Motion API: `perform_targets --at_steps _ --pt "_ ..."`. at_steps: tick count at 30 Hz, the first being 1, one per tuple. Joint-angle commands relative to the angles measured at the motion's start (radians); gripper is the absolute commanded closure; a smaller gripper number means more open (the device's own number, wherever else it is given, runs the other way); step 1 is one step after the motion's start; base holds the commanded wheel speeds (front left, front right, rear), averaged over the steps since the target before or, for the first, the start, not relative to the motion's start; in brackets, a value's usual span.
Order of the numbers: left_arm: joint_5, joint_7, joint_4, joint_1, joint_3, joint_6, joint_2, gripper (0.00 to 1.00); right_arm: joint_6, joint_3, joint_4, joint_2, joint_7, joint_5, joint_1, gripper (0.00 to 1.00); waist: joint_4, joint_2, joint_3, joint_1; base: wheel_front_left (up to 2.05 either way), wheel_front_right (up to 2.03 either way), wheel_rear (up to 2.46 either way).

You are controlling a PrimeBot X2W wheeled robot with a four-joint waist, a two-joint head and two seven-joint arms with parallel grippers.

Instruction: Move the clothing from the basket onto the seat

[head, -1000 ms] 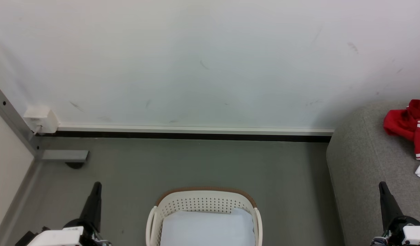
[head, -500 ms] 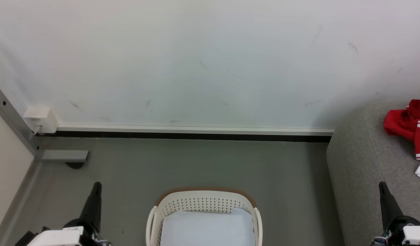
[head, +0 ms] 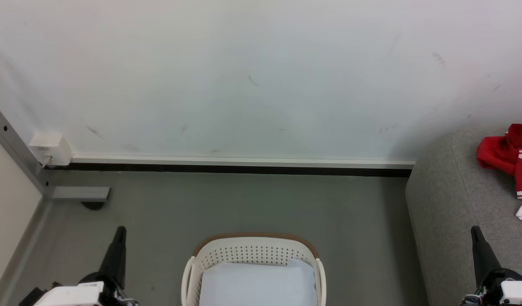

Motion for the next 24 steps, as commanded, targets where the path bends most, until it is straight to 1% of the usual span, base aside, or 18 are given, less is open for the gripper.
perform_targets --at_steps 1,24 --pt "-0.013 0.004 -0.003 -0.007 0.002 -0.006 0.002 1.00 -0.002 -0.003 -0.004 -0.007 0.003 0.002 -0.011 1.00 0.000 0.0000 0.000 0.0000 0.00 0.00 0.00" --pt "-0.014 0.004 -0.003 -0.007 0.002 -0.006 0.002 1.00 -0.002 -0.003 -0.004 -0.007 0.003 0.002 -0.011 1.00 0.000 0.0000 0.000 0.0000 0.00 0.00 0.00"
